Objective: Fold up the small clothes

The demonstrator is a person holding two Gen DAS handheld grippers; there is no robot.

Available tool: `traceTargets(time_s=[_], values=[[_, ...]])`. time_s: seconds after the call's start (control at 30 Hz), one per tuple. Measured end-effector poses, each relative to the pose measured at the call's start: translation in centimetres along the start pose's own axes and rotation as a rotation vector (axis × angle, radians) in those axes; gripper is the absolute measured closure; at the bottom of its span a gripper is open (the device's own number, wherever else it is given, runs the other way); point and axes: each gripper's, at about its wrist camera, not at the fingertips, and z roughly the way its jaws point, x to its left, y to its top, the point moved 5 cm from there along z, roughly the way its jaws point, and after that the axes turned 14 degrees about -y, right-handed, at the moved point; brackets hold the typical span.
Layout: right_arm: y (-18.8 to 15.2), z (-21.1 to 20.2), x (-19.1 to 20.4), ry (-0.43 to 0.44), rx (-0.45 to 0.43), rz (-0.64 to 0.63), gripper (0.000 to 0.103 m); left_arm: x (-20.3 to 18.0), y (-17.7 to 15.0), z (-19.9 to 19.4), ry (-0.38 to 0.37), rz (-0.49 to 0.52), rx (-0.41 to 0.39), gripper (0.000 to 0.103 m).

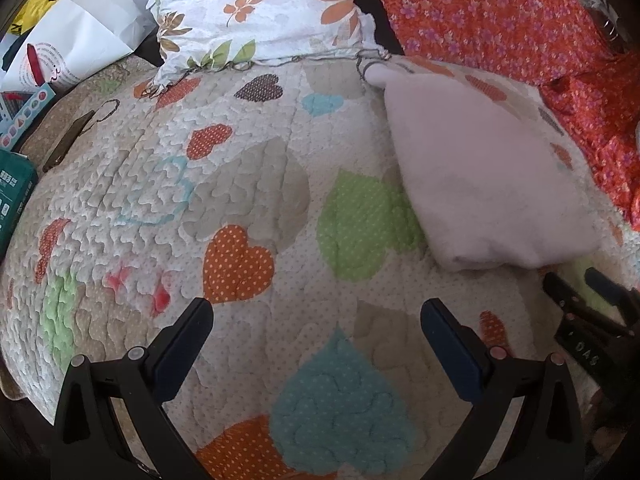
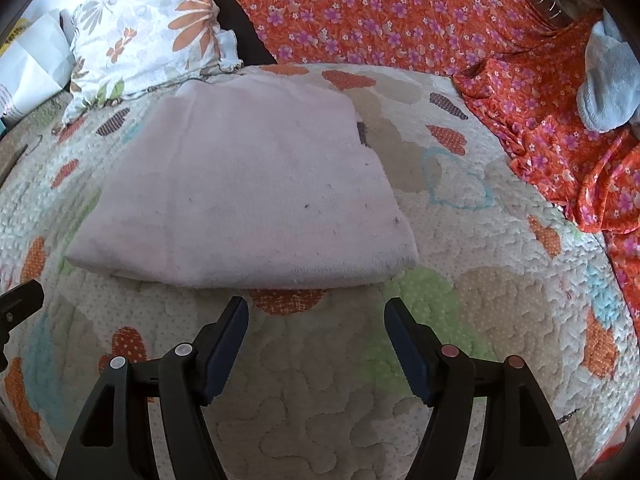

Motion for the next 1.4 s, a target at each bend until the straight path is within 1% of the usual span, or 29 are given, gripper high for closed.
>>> traceTargets(time_s=[0.13,0.33,0.7,0.9,1.1,1.27,1.4], values=[[-0.2,0.4,-0.3,-0.004,0.026,0.009,0.028,0.3,-0.7,1.1,0.021,0.01,0.031,0.0],[-0.2,0.3,-0.5,-0.009,0.031,0.01,0.027,0.7,-1.9,2.3,0.005,0.002,0.076,0.0],[-0.5,0.1,0.2,-0.017,0.02,-0.021,0.026,1.1,-2.2,2.7,-0.038,-0.022,0.059,0.0],[-0.5,0.1,0.3,-0.016,0.02,-0.022,0.025,0.9,-2.3,2.7,-0.023,-0.045,0.011,0.0],[-0.5,0.1,0.3,-0.014,0.021,-0.019,0.024,1.0,-2.0,2.7,-0.024,-0.048,0.025,0.0],[-0.6,0.1,0.3,-0.009,0.023,-0.018,0.024,0.7,-1.5,2.2,-0.023,-0.04,0.012,0.0],[-0.6,0.0,0.2,-0.004,0.025,-0.015,0.024,-0.4,-0.8,1.2,-0.023,-0.03,-0.032,0.0]])
